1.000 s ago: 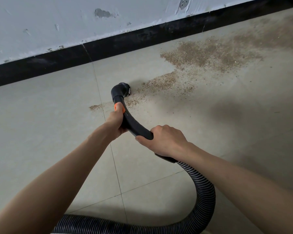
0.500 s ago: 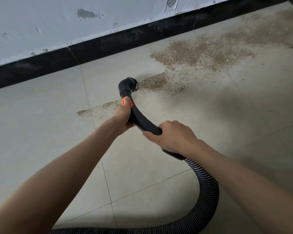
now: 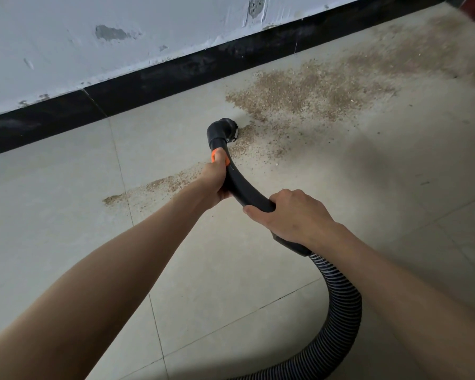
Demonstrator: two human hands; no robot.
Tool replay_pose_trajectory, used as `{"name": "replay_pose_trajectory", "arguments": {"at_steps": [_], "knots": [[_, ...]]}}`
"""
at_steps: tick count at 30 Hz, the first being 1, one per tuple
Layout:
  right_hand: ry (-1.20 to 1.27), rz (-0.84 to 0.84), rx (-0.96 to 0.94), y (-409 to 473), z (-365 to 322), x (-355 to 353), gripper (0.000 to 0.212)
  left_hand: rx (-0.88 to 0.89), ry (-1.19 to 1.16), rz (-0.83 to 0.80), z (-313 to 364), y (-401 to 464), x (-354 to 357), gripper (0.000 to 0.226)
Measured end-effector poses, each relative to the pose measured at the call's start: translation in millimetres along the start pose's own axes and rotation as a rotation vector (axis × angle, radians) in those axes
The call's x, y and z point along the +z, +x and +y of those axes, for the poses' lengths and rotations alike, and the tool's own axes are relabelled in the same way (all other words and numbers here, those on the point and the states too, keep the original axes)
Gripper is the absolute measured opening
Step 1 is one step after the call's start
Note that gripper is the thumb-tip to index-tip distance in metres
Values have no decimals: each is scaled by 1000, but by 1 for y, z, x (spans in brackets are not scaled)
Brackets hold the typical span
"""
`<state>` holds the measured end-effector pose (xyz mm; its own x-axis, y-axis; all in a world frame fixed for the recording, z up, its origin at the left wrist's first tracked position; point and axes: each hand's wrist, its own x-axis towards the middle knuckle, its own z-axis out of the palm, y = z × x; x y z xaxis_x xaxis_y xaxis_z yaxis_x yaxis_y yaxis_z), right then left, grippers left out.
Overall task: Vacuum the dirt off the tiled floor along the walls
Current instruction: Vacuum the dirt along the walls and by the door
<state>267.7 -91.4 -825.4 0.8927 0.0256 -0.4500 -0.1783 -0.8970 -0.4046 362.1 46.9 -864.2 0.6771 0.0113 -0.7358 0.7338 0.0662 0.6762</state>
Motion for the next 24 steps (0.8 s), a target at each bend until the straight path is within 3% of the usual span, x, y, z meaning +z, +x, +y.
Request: {"name": "replay_pose_trajectory", "arguments": {"at_steps": [12,24], "knots": [[71,28,83,16,34,-11,57,26,84,-74,15,13,51,28],[54,-58,-15,14,-17,16,54,26,25,50,6,4,-20,36]]}}
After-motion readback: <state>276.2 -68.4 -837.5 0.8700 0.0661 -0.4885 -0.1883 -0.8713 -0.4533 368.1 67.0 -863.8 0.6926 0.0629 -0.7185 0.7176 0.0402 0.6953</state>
